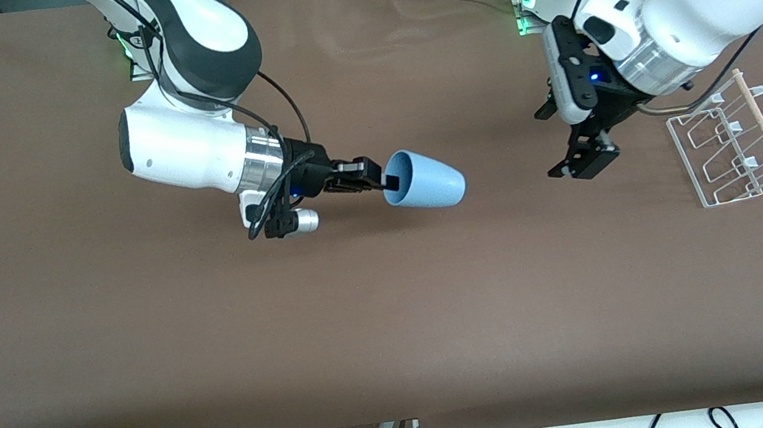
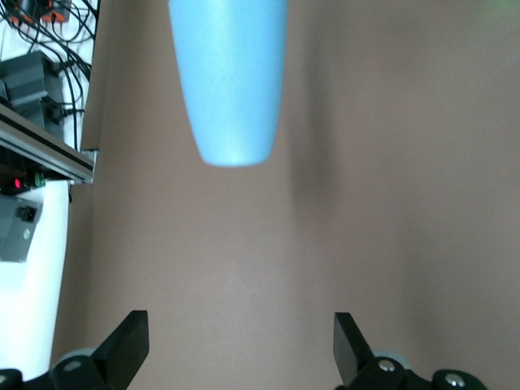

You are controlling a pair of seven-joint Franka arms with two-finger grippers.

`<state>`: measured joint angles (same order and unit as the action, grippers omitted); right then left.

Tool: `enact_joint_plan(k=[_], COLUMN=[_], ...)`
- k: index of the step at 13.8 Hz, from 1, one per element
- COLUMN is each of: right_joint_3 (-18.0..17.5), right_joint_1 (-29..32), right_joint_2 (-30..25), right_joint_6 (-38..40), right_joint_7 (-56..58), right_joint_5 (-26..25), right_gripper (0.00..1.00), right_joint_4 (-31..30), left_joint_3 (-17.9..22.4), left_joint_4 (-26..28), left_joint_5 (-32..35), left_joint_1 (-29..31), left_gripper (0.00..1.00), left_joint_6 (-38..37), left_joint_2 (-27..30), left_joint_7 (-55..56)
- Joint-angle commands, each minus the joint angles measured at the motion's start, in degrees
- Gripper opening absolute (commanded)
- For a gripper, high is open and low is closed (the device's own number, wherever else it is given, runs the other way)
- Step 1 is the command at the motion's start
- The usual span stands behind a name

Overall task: Transfer cup to left arm and place on rack
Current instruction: 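Carry the cup toward center while the left gripper reaches toward it, then grasp the cup rim with the left gripper, then open the right gripper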

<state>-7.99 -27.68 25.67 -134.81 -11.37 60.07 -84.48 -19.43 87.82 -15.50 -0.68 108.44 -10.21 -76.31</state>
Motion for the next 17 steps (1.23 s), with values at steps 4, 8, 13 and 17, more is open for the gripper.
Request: enact_joint_plan(k=[4, 8, 13, 17], right_joint_3=[0.3, 0.3, 0.3, 0.3], right_joint_1=[-5.5, -8.6, -12.1, -12.3], right_joint_2=[0.7, 0.8, 0.7, 0.3], right_joint_6=[-8.2, -13.0, -18.0, -18.2], right_joint_7=[-0.6, -0.6, -0.6, -2.3], right_joint_5=[5.1, 5.1, 5.6, 5.4], right_gripper=[0.00, 0.00, 0.00, 0.00], right_joint_4=[2.7, 2.7, 3.5, 3.8], left_joint_3=[-2.5, -3.6, -5.7, -6.2], left_joint_4=[2.3, 2.3, 4.2, 4.6], left_joint_5=[-1.1, -1.1, -1.0, -0.4], left_joint_1=[0.7, 0.6, 0.7, 0.6], left_gripper=[1.00, 1.00, 1.00, 1.00], left_joint_6=[6.6, 7.7, 9.9, 9.6], left_joint_2=[0.5, 0.2, 0.2, 0.3], left_joint_7=[-2.7, -2.6, -1.9, 7.2])
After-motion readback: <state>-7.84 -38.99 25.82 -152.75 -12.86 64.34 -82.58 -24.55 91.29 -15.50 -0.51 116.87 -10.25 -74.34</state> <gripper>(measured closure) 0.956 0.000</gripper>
